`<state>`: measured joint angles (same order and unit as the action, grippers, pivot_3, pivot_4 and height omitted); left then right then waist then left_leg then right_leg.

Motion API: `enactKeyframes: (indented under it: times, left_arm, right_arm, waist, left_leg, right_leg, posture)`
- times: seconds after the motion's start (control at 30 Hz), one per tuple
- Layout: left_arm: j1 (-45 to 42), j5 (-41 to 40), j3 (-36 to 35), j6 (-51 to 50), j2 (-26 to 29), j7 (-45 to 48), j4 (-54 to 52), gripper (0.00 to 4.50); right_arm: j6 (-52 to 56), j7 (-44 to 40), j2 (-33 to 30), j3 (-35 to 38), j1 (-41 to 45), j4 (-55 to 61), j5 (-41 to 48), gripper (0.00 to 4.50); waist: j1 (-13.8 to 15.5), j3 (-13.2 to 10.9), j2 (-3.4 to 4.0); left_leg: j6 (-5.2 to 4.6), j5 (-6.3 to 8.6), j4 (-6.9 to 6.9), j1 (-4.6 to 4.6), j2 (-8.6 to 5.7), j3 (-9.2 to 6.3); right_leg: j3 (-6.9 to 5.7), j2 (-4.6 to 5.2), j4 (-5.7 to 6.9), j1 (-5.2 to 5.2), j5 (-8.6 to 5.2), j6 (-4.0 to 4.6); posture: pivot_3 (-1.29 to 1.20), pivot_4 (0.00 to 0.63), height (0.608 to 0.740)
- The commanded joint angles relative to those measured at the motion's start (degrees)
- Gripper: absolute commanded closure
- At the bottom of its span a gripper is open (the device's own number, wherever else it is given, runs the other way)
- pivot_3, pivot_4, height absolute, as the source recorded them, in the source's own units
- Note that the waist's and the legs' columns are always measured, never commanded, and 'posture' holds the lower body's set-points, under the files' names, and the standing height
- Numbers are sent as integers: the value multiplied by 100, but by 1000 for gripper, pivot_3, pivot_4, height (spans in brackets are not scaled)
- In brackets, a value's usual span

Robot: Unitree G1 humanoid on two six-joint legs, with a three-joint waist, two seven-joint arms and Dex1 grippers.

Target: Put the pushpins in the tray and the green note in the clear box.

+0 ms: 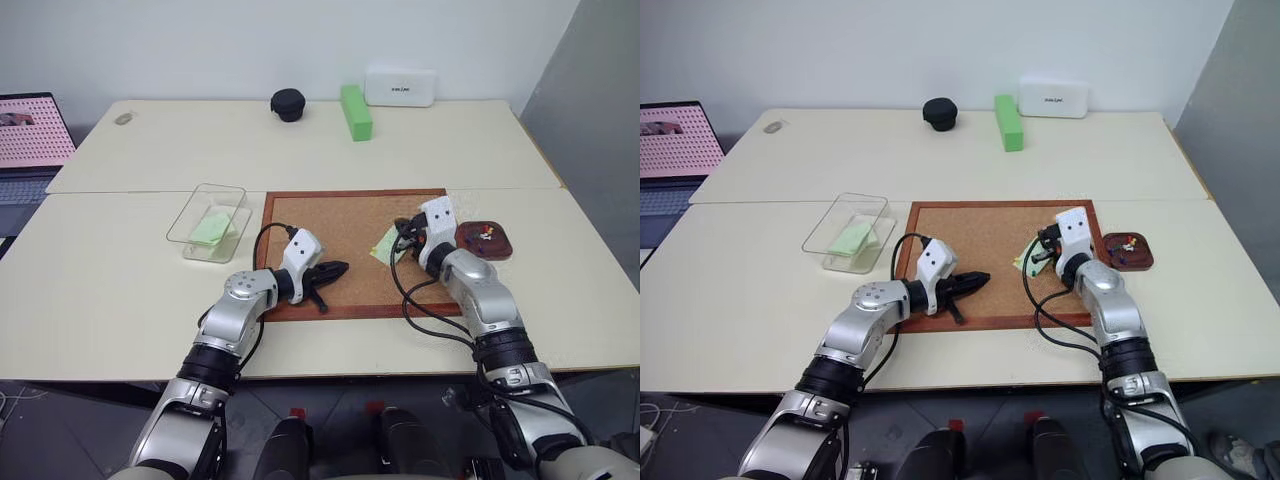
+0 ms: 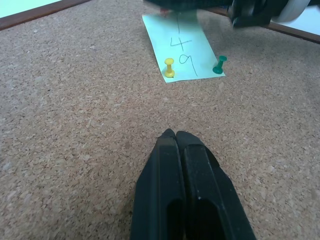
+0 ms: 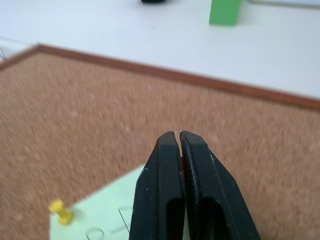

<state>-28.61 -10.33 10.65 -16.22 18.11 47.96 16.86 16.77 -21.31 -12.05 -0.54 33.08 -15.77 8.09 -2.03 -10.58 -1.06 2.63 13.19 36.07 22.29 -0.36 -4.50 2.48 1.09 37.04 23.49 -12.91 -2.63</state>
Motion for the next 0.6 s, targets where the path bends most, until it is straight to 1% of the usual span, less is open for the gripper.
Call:
enactKeyframes:
  times: [0.03,0.33,0.47,0.6]
  left_arm:
    - [158,206,218,-290,47,7,114,4500]
    - [111,235,224,-340,24,2,152,4500]
    - [122,229,226,-358,45,23,139,4500]
    - [126,216,235,-390,58,59,135,4500]
  right_arm:
    - [122,15,-28,137,-41,510,127,4435]
    - [249,235,-78,291,-198,789,64,4435]
    - [302,1002,-270,758,-280,775,-179,4435]
    - [489,1386,-445,1062,-341,756,-250,4435]
  waist:
    - [0,0,0]
    - [5,0,0]
    - [11,0,0]
    - [10,1,1]
  left_leg:
    - [0,0,0,0,0,0]
    - [0,0,0,0,0,0]
    - [0,0,0,0,-1,0]
    - [0,0,0,0,0,1]
  right_leg:
    - [-1,0,0,0,0,0]
    - [-1,0,-1,-1,0,0]
    - [0,1,-2,-1,0,0]
    - [1,0,-2,-1,0,0]
  posture:
    - [0,150,740]
    - [0,150,740]
    - [0,150,740]
    - [0,150,740]
